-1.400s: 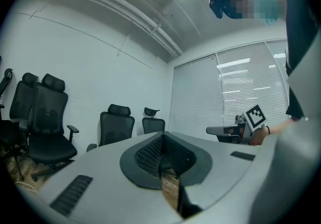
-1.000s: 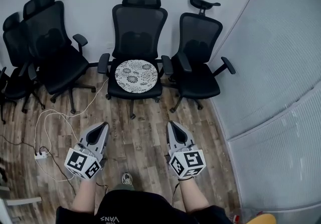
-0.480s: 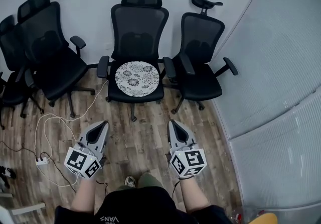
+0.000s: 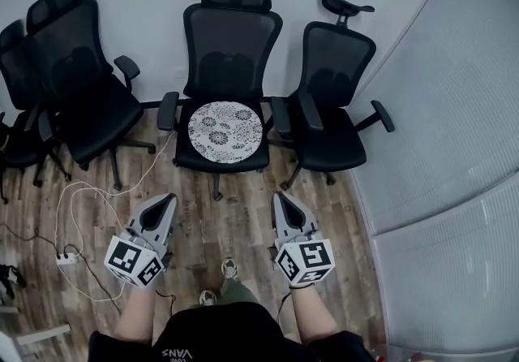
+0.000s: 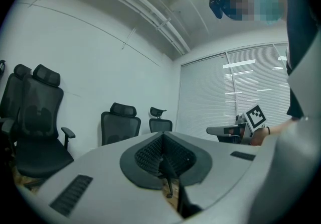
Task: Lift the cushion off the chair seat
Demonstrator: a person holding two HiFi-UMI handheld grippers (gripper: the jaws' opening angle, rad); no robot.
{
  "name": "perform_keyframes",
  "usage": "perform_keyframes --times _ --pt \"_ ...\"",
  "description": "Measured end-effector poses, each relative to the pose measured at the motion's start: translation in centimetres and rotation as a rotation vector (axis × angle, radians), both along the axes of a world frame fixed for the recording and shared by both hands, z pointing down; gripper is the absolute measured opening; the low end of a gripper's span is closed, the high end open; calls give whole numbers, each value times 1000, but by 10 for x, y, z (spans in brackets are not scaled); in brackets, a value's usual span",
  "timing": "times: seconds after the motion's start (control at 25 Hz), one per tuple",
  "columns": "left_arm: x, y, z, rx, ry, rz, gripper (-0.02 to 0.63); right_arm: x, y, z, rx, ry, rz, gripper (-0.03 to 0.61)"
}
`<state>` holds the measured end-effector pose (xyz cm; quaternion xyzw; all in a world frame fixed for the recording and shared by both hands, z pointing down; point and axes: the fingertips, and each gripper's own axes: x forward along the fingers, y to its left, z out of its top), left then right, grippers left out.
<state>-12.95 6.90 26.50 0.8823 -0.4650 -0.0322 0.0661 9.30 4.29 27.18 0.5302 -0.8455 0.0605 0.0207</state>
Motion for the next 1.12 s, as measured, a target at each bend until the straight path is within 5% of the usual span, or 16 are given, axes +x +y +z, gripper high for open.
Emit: perform_keyframes --times 0.6,1.12 --pt "37 -100 -5 31 2 -72 11 45 -115 -4 21 10 -66 17" --pt "44 -156 1 17 -10 -79 11 45 -174 8 -12 3 -88 17"
